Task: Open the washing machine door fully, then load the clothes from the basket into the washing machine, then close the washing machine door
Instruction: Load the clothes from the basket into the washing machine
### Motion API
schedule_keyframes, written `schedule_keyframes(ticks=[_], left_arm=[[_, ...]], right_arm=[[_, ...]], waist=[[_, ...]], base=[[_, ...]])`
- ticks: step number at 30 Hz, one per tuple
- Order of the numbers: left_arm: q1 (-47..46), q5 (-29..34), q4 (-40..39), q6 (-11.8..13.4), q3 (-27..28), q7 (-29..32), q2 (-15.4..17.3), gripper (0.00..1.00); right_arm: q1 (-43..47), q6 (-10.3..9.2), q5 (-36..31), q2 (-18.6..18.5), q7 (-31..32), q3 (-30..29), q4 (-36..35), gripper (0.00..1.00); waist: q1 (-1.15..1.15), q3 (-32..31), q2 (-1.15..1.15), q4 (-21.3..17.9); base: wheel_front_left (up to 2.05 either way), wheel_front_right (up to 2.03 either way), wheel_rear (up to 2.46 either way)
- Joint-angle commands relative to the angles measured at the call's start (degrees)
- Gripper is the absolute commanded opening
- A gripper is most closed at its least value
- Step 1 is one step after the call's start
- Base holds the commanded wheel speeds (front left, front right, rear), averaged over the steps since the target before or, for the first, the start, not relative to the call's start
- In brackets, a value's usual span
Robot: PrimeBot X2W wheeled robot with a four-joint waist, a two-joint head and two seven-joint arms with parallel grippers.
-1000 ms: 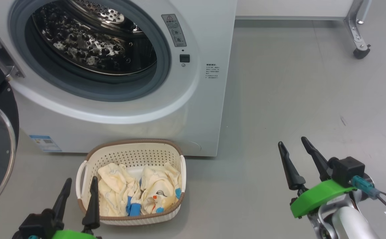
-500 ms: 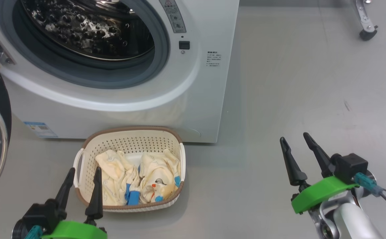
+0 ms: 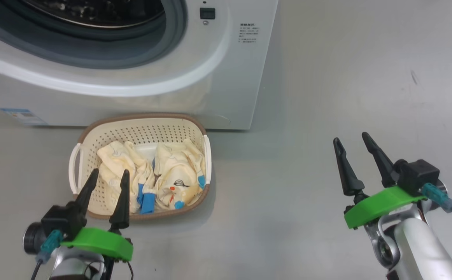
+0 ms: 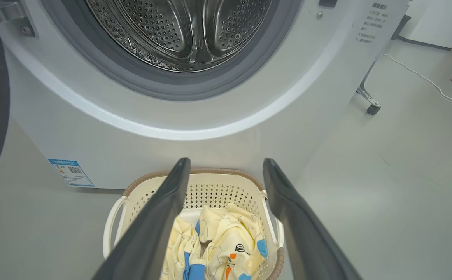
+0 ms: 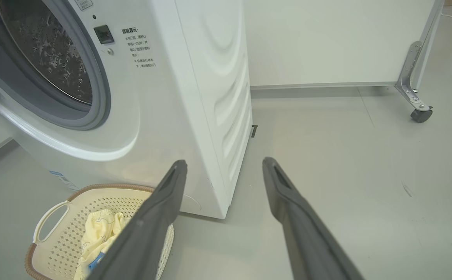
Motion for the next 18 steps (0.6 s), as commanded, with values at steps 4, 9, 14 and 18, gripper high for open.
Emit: schedule_keyframes(ticks=[4,9,14,18], left_arm=[[-5.99,1.23,1.61,-0.21,0.46,0.8,2.41,1.0],[-12.43,0.89,7.98,-0.33,-1.69,2.59,4.62,1.0],[-19.57,-1.88,15.59,-0.38,-6.15,5.27,6.55,1.0],[-25.5,-6.2,21.8,-0.39,-10.54,6.82,8.48,1.0]], right_arm=[[-3.22,-0.16,-1.23,0.14,-0.61,0.57,-1.98,1.0],[-4.71,-0.16,-1.61,0.22,-0.61,0.48,-2.53,1.0],[-5.39,-0.16,-1.58,0.37,-0.61,0.15,-3.17,1.0],[-5.89,-0.16,-1.51,0.48,-0.61,0.06,-3.81,1.0]], waist=[[-0.01,6.84,0.0,-2.33],[-0.01,12.77,0.0,-4.93],[-0.01,17.57,0.0,-7.82],[-0.01,20.92,0.0,-9.79]], base=[[0.0,0.0,0.0],[0.0,0.0,0.0],[0.0,0.0,0.0],[0.0,0.0,0.0]])
